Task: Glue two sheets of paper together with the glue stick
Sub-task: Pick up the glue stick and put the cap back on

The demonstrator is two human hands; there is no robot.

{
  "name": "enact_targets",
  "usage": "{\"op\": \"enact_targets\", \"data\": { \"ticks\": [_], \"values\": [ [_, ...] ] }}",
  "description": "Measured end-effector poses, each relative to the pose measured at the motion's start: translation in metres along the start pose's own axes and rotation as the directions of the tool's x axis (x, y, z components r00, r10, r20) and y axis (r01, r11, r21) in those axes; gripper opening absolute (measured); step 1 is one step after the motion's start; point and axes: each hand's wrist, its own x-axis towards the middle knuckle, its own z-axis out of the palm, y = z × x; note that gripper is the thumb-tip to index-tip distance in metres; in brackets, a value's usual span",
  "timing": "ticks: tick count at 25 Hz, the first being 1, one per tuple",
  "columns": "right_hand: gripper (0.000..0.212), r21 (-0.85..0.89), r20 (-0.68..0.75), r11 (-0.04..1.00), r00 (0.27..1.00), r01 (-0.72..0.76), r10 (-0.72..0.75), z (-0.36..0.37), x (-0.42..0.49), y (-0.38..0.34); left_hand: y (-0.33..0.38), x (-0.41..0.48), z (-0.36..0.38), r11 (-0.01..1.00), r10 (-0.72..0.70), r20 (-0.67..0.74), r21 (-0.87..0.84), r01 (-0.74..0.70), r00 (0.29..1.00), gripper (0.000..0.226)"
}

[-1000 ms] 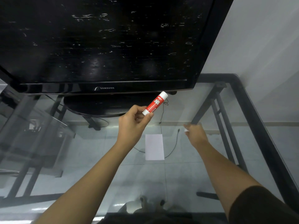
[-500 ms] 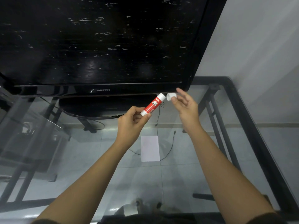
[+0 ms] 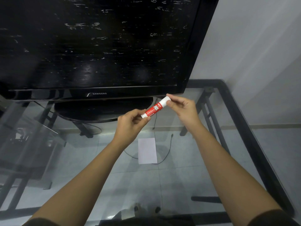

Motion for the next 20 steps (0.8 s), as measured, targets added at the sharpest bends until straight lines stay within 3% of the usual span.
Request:
{"op": "enact_targets", "data": {
  "ticks": [17, 20],
  "values": [
    [0.033, -0.064, 0.017, 0.996, 0.998, -0.063, 0.064, 0.011, -0.003, 0.009, -0.006, -0.002, 0.003, 0.999, -0.036, -0.042, 0.024, 0.037, 0.998, 0.034],
    [0.042, -0.046, 0.019, 0.998, 0.999, -0.043, 0.043, 0.012, -0.003, 0.007, -0.005, -0.001, 0.004, 0.999, -0.036, -0.053, -0.007, 0.035, 0.998, 0.030]
  ]
}}
